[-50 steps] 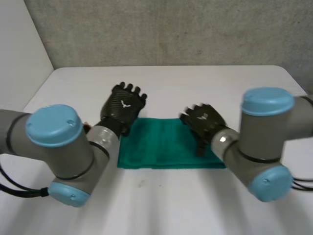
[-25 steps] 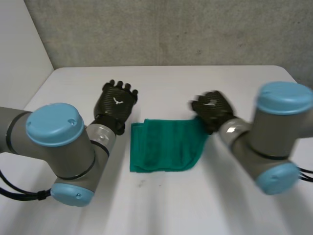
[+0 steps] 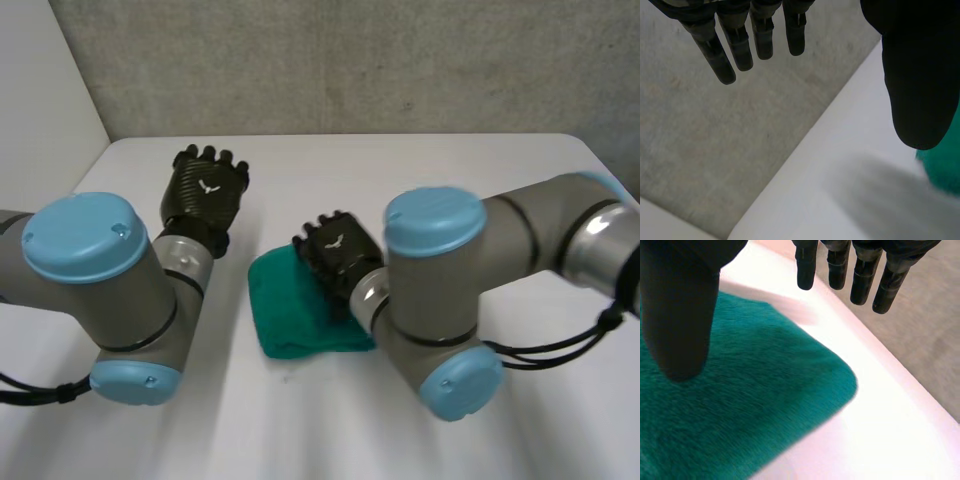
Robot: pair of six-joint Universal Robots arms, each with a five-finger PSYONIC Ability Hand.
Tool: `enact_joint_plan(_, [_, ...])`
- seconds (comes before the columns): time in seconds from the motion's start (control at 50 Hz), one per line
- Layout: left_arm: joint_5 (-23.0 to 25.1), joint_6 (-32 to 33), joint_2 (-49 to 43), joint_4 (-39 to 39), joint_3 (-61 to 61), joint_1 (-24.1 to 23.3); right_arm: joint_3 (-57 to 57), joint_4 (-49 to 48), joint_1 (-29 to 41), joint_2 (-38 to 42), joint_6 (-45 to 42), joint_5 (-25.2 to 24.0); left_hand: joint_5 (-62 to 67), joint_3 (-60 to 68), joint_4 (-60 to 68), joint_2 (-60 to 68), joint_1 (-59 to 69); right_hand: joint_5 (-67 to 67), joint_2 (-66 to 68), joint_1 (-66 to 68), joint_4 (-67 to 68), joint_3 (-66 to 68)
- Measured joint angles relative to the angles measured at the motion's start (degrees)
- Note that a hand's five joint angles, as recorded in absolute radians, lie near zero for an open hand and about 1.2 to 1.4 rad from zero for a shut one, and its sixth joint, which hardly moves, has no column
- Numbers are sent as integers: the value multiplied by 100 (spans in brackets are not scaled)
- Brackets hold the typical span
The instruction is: Fold the towel.
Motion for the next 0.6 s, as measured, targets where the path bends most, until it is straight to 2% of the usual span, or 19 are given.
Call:
enact_joint_plan(0.16, [43,-674,-273,-197,374,-497,267,29,-487,-258,959,-463,-2,0,0,0,0,0,0,0,0,0])
enact_joint_plan(0.24, [31,-915,-490,-495,469,-608,214,60,-588,-116,1150,-630,0,0,0,0,0,0,0,0,0,0])
enact_joint_plan(0.3, [-75,-1265,-877,-1119,562,-634,-33,276,-667,319,1227,-721,-2,0,0,0,0,0,0,0,0,0])
enact_joint_plan(0.44, [-233,-1646,-1287,-1825,598,-430,-299,731,-784,696,1119,-552,-34,0,-64,-53,-43,-5,0,-2,0,0])
enact_joint_plan(0.6, [-206,-1711,-1139,-2062,649,-257,-258,850,-904,609,1028,-237,-168,-147,-175,-154,-239,-37,0,-150,0,0])
